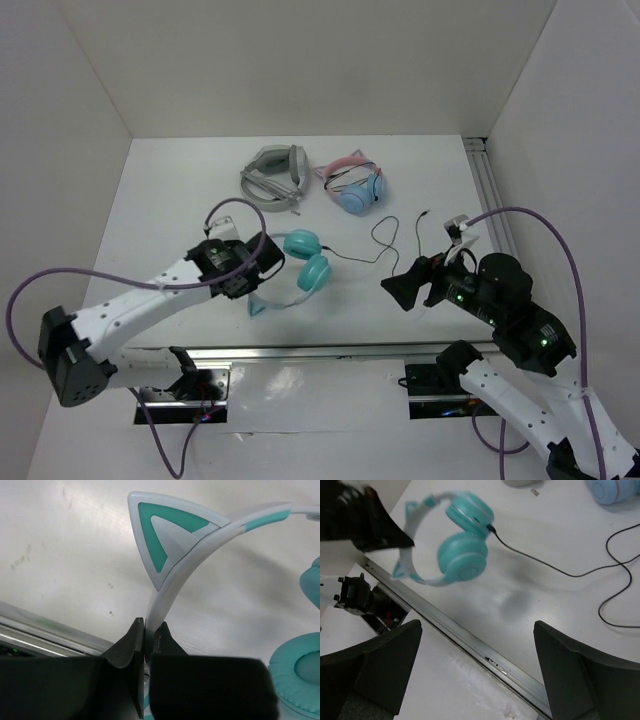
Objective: Wrap the headphones
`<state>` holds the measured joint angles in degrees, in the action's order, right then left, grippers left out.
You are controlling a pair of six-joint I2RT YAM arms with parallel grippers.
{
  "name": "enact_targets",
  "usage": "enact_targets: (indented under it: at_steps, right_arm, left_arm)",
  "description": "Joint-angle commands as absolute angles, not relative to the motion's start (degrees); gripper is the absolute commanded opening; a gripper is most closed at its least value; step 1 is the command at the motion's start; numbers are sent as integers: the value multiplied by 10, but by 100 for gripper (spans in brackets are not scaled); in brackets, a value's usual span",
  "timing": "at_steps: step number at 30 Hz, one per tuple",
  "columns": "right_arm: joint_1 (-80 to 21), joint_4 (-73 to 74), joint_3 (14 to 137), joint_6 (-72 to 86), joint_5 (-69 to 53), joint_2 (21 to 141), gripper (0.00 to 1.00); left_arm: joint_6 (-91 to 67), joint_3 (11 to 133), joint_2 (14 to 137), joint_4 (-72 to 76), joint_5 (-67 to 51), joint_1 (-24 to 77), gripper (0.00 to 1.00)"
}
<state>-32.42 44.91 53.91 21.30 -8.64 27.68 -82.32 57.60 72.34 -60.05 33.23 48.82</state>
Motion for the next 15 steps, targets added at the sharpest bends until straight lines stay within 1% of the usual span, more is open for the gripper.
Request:
enact_targets:
  at_steps: [1, 2, 3, 4, 5, 6, 7, 8, 11, 12, 15]
  right_arm:
    - [-318, 325, 486, 211, -155, 298, 100]
    - [-318, 287, 463, 211, -180, 326, 100]
    - [-318, 260, 450, 211, -195, 338, 100]
    - [-318, 203, 438, 211, -205, 363, 100]
    - [-318, 177, 429, 202, -205, 377, 100]
    - [-318, 157, 429, 193, -196, 391, 100]
    - [-318, 137, 429, 186, -184, 405, 100]
    - [-318, 109, 429, 174, -177, 438, 100]
    - [-332, 77, 457, 150, -157, 481, 100]
    - [-350, 50, 457, 145, -132, 503, 100]
    - [-408, 4, 462, 117, -111, 546, 99]
  left_arm:
    - [-686, 715, 661, -690, 421, 486, 0]
    - [-672, 765, 661, -747, 431, 481, 0]
    - [-663, 788, 652, -770, 442, 481, 0]
    - [-617, 825, 643, -783, 453, 472, 0]
    - [-590, 842, 637, -783, 453, 463, 0]
    - [-565, 859, 637, -783, 453, 454, 0]
    - [-540, 874, 632, -783, 440, 423, 0]
    - [-503, 905, 632, -783, 435, 407, 0]
    - [-446, 962, 632, -783, 409, 364, 0]
    - [-434, 975, 632, -783, 403, 355, 0]
    - [-398, 1018, 637, -783, 374, 328, 0]
